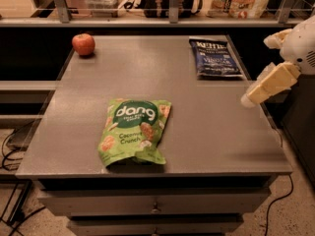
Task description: Move blue chip bag near apple
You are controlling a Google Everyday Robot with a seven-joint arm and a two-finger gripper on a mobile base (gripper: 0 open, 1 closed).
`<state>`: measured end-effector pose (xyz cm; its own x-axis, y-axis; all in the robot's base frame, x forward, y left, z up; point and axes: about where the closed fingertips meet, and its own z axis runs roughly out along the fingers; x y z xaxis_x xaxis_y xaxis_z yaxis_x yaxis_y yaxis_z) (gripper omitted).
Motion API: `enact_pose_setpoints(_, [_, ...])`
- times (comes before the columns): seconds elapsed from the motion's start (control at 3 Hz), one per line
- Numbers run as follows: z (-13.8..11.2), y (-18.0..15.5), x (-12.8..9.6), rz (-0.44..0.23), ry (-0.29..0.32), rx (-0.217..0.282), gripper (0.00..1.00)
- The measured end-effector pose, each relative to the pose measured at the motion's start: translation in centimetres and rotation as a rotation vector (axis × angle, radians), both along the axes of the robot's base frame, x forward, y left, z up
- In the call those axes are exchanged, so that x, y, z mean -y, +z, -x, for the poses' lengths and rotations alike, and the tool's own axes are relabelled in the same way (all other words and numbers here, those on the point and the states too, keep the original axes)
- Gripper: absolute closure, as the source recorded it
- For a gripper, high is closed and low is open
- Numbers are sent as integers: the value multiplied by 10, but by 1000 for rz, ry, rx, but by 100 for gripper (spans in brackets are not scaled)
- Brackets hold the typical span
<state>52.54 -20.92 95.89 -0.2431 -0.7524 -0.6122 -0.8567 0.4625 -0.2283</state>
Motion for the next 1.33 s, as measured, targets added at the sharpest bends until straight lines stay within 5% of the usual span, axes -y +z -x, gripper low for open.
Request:
enact_pose_setpoints(0.33, [-52, -23, -9, -58, -26, 14, 0])
enact_pose_setpoints(1.0, [-60, -30, -6, -82, -75, 6, 0])
enact_pose_setpoints(1.33, [-80, -42, 4, -174, -168, 18, 0])
